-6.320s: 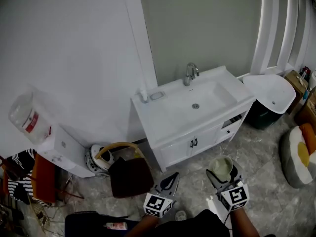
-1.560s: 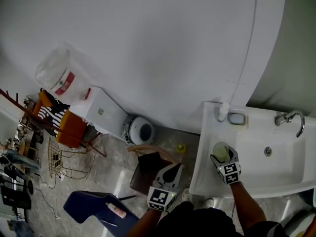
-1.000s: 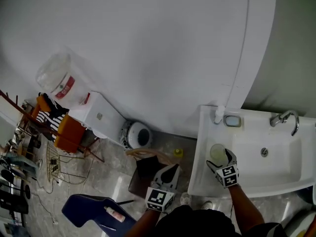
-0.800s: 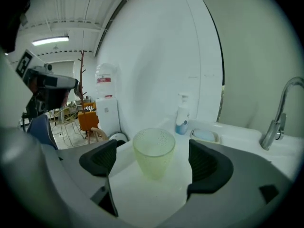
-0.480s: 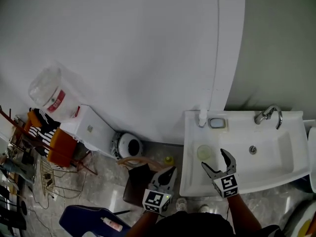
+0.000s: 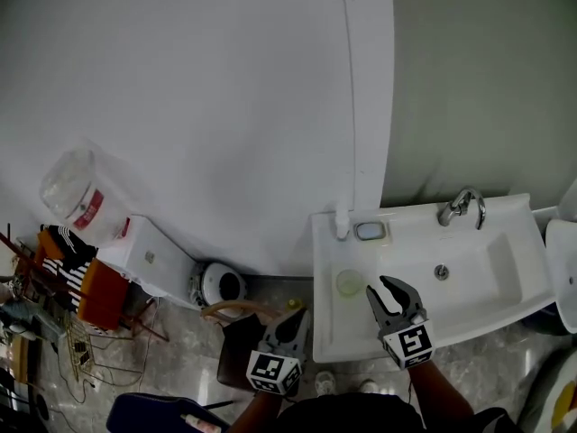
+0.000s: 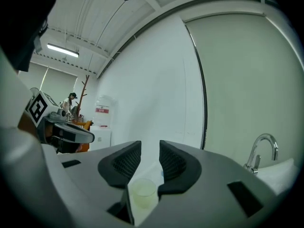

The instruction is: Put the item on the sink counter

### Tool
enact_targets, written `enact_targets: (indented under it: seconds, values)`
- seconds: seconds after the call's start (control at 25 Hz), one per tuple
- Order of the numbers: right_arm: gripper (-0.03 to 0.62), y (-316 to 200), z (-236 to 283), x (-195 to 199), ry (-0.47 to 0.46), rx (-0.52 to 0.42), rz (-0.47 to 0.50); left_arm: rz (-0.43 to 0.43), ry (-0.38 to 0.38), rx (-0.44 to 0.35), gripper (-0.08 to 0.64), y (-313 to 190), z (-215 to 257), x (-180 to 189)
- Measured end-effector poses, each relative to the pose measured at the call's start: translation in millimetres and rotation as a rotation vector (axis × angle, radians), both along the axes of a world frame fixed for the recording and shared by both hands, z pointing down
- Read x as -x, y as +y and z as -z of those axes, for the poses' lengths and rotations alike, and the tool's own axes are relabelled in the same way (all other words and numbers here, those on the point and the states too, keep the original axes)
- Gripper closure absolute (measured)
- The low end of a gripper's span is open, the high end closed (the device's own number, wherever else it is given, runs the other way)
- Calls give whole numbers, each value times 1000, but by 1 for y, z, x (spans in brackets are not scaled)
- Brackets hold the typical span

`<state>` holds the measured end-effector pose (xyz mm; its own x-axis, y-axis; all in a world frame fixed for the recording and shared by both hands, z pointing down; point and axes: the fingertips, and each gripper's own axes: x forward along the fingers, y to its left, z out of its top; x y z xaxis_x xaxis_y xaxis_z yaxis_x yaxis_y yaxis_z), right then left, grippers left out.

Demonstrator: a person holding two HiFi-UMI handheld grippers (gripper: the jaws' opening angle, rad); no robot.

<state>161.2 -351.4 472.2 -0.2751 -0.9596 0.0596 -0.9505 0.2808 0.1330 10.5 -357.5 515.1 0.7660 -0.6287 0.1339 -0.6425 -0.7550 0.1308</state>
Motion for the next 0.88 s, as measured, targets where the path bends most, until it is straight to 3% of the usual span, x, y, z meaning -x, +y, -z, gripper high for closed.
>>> enact_targets:
  seconds: [0.2, 0.4, 0.88]
  values:
    - [534, 10, 4, -8, 9, -27, -22, -9, 15, -9, 548, 4, 7, -8]
    - [575, 15, 8, -13, 13, -30, -29, -18, 22, -16, 548, 4, 10, -16]
    - [578, 21, 16, -18, 41, -13, -41, -34, 13, -28, 548, 9, 14, -26]
